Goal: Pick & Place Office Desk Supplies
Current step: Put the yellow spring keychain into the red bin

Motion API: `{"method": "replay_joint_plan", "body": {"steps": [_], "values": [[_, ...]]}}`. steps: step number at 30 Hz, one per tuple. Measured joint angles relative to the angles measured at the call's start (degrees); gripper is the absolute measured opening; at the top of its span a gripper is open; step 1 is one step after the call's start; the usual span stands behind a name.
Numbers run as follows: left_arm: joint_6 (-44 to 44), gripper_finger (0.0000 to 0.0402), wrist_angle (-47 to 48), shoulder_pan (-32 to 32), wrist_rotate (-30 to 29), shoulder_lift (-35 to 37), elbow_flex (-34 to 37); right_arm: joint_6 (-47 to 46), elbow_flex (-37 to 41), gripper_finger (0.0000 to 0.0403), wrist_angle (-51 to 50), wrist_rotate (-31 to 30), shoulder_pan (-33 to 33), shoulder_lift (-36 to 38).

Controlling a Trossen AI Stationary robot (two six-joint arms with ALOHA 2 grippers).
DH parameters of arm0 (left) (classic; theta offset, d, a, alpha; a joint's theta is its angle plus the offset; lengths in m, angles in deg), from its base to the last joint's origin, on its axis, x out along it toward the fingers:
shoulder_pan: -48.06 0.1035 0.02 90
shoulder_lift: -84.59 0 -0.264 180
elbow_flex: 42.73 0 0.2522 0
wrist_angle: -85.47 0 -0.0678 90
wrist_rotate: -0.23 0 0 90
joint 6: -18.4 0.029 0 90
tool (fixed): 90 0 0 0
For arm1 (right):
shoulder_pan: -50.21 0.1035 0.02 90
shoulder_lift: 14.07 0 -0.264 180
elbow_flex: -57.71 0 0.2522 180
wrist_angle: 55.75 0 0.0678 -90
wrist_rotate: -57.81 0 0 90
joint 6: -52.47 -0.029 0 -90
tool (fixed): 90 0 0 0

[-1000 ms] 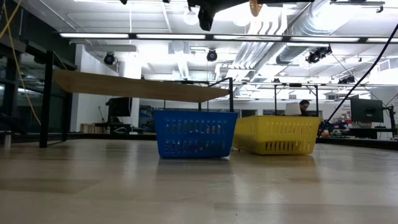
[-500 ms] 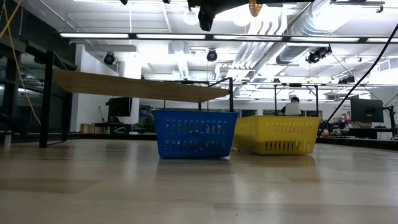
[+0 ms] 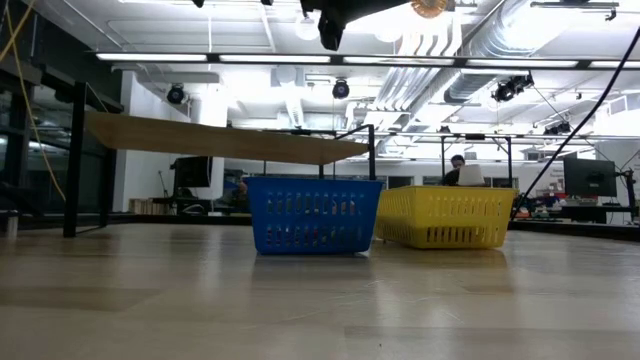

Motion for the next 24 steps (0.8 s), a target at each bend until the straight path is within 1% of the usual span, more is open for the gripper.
{"method": "replay_joint_plan", "body": {"steps": [6, 10, 21, 24], "values": [[0.0, 0.0104, 0.0, -0.2, 0.0, 0.0, 0.0, -7.4, 0.0, 0.0036, -5.9, -1.4, 1.5, 0.0], [0.0, 0.0104, -0.1, -0.4, 0.0, 0.0, 0.0, -10.3, 0.0, 0.0036, -8.3, -2.4, 1.5, 0.0], [0.2, 0.0104, -0.1, -0.4, 0.0, 0.0, 0.0, -10.5, 0.0, 0.0036, -8.7, -2.9, 1.5, 0.0], [0.1, 0.0104, -0.1, -0.4, 0.0, 0.0, 0.0, -10.5, 0.0, 0.0036, -8.7, -5.9, 1.3, 0.0]]}}
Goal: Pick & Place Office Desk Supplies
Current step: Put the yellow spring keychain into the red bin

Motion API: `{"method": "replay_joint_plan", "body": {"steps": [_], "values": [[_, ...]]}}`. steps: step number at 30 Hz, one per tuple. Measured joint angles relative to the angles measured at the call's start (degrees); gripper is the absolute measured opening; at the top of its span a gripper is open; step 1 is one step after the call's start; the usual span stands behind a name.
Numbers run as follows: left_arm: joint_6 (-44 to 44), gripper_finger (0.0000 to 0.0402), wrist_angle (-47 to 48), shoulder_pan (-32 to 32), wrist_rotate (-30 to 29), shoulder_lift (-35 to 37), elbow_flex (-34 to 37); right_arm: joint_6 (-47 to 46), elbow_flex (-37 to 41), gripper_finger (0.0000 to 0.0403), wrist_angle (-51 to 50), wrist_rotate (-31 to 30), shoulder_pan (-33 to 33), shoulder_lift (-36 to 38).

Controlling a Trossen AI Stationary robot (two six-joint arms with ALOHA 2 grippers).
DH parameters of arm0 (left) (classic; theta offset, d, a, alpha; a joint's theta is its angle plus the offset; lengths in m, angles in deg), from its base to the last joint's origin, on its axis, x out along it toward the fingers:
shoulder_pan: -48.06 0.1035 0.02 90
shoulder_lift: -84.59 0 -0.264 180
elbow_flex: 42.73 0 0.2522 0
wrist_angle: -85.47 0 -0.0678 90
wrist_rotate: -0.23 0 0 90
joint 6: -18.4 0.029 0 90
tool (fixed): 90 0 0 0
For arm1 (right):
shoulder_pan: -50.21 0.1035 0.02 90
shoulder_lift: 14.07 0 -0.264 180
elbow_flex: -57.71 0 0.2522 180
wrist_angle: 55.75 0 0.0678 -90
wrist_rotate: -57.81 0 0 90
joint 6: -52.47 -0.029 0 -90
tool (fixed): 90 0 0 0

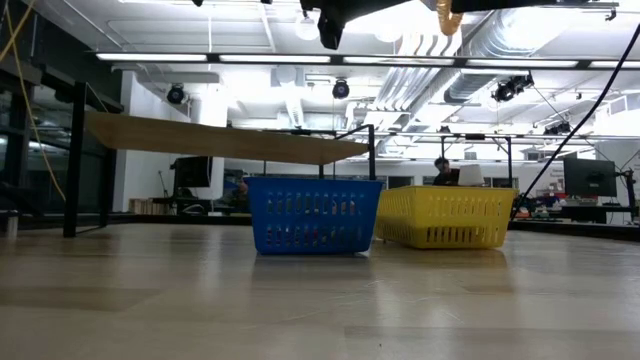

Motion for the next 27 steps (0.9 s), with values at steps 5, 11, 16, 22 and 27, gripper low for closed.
{"method": "replay_joint_plan", "body": {"steps": [5, 11, 16, 22, 27], "values": [[0.0, 0.0104, 0.0, 0.0, 0.0, 0.0, 0.0, -0.9, 0.0, 0.0036, -0.5, -4.1, -3.4, 0.0], [-0.1, 0.0104, 0.0, 0.0, 0.0, 0.0, 0.0, -5.7, 0.0, 0.0036, -5.8, -1.4, -12.2, 0.0], [-0.1, 0.0104, 0.0, 0.0, 0.0, 0.0, 0.0, -11.7, 0.0, 0.0036, -13.4, -0.8, -20.3, 0.2], [0.5, 0.0104, 0.0, 0.0, 0.0, 0.0, 0.0, -19.7, 0.0, 0.0036, -24.7, 5.9, -31.0, 2.1], [0.7, 0.0104, 0.0, 0.0, 0.0, 0.0, 0.0, -21.4, 0.0, 0.0036, -28.6, 11.5, -39.6, 2.5]]}}
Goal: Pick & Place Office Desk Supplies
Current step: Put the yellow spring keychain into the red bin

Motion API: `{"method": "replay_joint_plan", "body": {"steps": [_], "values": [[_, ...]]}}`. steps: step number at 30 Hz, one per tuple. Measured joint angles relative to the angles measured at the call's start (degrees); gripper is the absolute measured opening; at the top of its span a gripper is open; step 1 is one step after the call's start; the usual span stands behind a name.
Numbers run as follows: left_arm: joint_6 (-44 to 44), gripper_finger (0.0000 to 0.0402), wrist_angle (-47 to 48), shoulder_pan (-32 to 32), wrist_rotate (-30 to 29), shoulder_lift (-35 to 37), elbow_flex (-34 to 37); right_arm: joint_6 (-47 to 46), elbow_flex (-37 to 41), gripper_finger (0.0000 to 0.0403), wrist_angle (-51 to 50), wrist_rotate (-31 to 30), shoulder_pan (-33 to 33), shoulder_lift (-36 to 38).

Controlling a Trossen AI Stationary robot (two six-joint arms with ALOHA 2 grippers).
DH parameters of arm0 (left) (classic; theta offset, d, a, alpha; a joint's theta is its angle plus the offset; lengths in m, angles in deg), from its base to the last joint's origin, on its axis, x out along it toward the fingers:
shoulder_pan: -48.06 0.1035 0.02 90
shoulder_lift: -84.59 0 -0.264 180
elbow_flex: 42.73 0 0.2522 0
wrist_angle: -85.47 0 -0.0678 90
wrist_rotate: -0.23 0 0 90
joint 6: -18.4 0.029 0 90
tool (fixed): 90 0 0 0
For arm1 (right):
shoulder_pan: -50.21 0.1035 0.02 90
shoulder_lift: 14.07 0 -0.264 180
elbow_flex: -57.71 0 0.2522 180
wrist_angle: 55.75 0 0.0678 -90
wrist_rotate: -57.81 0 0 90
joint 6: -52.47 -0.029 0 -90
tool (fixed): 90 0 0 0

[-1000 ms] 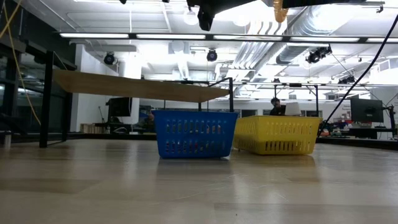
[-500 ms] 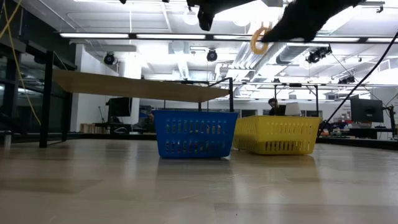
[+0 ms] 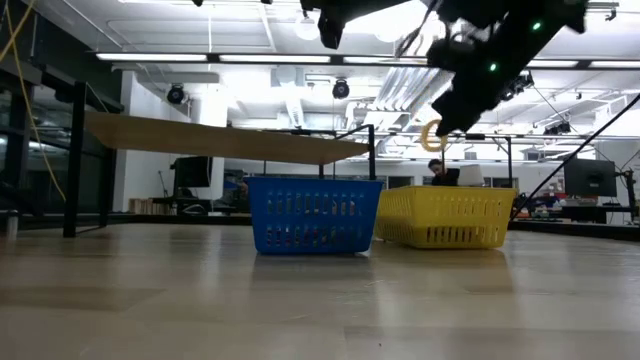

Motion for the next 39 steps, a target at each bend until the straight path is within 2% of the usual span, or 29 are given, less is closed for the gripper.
{"method": "replay_joint_plan", "body": {"steps": [9, 14, 21, 31, 39], "values": [[0.4, 0.0104, 0.0, 0.0, 0.0, 0.0, 0.0, -2.5, 0.0, 0.0036, 0.0, 9.8, -14.0, 0.1], [0.4, 0.0104, 0.0, 0.0, 0.0, 0.0, 0.0, -4.1, 0.0, 0.0036, 0.0, 18.4, -21.6, 0.1], [0.3, 0.0104, 0.0, 0.0, 0.0, 0.0, 0.0, -4.1, 0.0, 0.0036, 0.5, 23.6, -29.1, 0.1], [0.3, 0.0104, 0.0, 0.0, 0.0, 0.0, 0.0, -4.3, 0.0, 0.004, 3.1, 23.9, -32.1, 0.1], [0.3, 0.0104, 0.0, 0.0, 0.0, 0.0, 0.0, -4.3, 0.0, 0.0086, 3.5, 23.9, -32.1, 0.1]]}}
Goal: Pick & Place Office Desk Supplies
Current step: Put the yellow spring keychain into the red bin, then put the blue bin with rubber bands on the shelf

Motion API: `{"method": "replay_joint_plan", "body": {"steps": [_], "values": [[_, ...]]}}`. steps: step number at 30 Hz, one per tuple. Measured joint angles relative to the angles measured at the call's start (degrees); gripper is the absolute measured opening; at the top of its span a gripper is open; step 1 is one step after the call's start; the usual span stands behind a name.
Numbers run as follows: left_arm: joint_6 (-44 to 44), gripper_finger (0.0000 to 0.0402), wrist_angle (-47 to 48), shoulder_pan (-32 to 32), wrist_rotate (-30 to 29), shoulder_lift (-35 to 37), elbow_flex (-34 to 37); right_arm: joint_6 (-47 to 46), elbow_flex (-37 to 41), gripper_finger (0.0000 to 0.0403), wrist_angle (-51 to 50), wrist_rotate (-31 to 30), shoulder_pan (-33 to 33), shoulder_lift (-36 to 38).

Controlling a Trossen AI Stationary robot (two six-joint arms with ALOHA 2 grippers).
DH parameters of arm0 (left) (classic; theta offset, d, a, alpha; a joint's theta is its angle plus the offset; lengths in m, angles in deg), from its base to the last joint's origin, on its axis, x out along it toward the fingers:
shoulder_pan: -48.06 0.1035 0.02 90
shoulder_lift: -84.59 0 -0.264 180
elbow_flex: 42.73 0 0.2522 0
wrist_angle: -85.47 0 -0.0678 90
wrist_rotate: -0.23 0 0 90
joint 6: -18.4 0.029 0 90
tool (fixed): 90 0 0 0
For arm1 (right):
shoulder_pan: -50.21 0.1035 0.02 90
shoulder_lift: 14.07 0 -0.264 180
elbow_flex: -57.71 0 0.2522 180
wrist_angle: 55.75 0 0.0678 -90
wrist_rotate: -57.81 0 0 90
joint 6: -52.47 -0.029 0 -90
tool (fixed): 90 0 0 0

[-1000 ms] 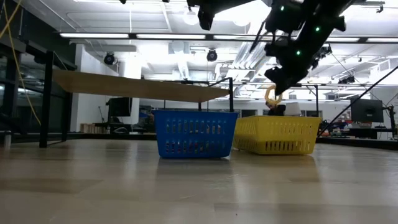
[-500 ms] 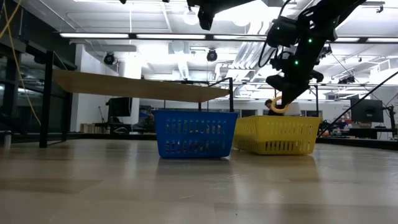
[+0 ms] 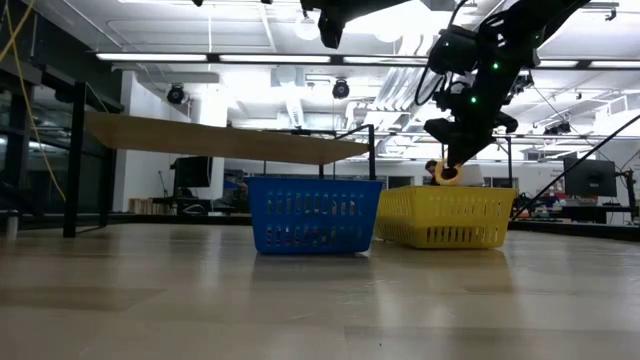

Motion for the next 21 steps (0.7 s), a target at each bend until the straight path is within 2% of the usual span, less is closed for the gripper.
{"method": "replay_joint_plan", "body": {"steps": [6, 12, 21], "values": [[0.0, 0.0104, 0.0, 0.0, 0.0, 0.0, 0.0, 0.1, 0.0, 0.0112, 0.0, 1.3, 0.0, 0.0], [0.0, 0.0104, 0.0, 0.0, 0.0, 0.0, 0.0, 0.2, 0.0, 0.0118, 0.0, 1.5, 0.0, 0.0], [-0.6, 0.0104, 0.8, 0.0, 0.0, 0.0, 0.0, -1.3, 0.0, 0.0119, 0.0, 8.4, 1.1, 0.0]]}}
